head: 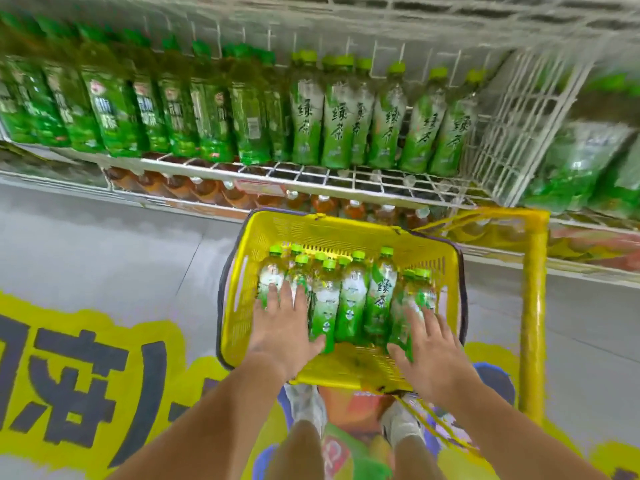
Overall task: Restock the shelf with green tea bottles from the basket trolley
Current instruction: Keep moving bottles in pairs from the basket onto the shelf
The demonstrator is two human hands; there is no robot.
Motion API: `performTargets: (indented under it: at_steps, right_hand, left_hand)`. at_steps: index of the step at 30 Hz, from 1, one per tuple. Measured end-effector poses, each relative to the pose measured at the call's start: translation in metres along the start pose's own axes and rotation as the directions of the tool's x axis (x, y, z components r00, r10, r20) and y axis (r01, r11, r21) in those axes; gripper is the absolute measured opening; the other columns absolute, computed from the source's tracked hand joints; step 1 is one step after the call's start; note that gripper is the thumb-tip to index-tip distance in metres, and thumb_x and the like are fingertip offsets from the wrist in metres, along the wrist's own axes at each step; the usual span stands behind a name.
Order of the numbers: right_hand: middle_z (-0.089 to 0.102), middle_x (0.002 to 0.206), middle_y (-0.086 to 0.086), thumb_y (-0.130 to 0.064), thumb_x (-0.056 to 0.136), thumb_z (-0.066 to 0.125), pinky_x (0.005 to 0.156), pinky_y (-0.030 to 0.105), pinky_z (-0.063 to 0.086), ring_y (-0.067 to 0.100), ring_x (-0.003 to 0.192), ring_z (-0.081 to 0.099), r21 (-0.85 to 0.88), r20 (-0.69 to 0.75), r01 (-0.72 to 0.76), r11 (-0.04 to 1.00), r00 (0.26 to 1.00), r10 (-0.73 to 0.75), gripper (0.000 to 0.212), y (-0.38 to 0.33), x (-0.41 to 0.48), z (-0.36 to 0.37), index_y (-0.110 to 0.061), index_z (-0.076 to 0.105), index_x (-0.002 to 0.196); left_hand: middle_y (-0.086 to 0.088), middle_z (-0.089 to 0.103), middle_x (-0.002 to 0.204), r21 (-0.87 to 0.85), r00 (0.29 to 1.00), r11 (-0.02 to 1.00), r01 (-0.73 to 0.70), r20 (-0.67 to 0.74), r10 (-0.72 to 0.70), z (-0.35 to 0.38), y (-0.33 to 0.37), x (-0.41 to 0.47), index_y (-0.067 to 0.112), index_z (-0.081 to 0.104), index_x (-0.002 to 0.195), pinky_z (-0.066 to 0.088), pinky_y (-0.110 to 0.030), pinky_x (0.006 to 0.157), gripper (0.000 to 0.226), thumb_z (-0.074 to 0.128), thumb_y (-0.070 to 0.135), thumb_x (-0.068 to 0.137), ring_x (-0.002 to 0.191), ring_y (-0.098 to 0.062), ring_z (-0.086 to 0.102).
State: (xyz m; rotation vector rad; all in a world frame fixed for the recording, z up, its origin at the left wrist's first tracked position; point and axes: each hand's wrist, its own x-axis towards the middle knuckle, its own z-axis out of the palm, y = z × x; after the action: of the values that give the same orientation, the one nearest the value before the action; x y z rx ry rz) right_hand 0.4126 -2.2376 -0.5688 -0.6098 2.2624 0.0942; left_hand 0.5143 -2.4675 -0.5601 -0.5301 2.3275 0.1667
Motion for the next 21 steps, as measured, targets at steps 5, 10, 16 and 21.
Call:
performTargets:
  at_steps: [5, 10, 16, 21]
  right_hand:
    - [0.011, 0.162, 0.013, -0.062, 0.095, 0.037, 0.119, 0.041, 0.019, 0.031, 0.148, 0.012, 0.121, 0.017, -0.099, 0.988, 0.995, 0.097, 0.085, 0.012, 0.024, 0.025, -0.016, 0.002, 0.157]
    - [0.02, 0.156, 0.015, -0.06, 0.093, 0.047, 0.114, 0.043, 0.027, 0.035, 0.141, 0.025, 0.217, 0.041, -0.188, 0.958, 0.982, 0.184, 0.088, 0.012, 0.036, 0.036, -0.015, 0.004, 0.156]
    - [0.035, 0.137, 0.016, -0.038, 0.089, 0.068, 0.099, 0.043, 0.04, 0.039, 0.124, 0.045, 0.416, -0.004, -0.224, 0.881, 0.969, 0.248, 0.073, 0.012, 0.054, 0.042, -0.008, 0.025, 0.14]
    - [0.055, 0.118, 0.015, -0.021, 0.088, 0.074, 0.074, 0.036, 0.048, 0.033, 0.097, 0.059, 0.576, 0.056, -0.305, 0.759, 0.941, 0.335, 0.058, 0.01, 0.077, 0.045, -0.008, 0.032, 0.125]
  left_hand:
    - [-0.013, 0.019, 0.16, -0.138, 0.996, 0.987, 0.085, 0.008, -0.085, 0.034, -0.001, 0.03, 0.01, 0.005, 0.156, 0.037, -0.042, 0.112, 0.099, 0.048, 0.067, 0.088, 0.147, -0.029, 0.022]
    - [-0.011, 0.032, 0.151, -0.265, 0.983, 0.947, 0.182, 0.021, -0.183, 0.055, -0.004, 0.05, 0.008, 0.013, 0.153, 0.044, -0.037, 0.102, 0.095, 0.056, 0.063, 0.087, 0.135, -0.027, 0.039]
    - [-0.016, 0.042, 0.145, -0.517, 0.957, 0.808, 0.282, 0.098, -0.271, 0.073, 0.003, 0.069, 0.004, 0.018, 0.15, 0.045, -0.038, 0.1, 0.085, 0.067, 0.038, 0.091, 0.128, -0.03, 0.05]
    - [-0.016, 0.054, 0.132, -0.587, 0.925, 0.726, 0.358, 0.116, -0.363, 0.078, 0.006, 0.085, 0.0, 0.031, 0.143, 0.047, -0.034, 0.093, 0.078, 0.077, 0.027, 0.086, 0.119, -0.03, 0.057]
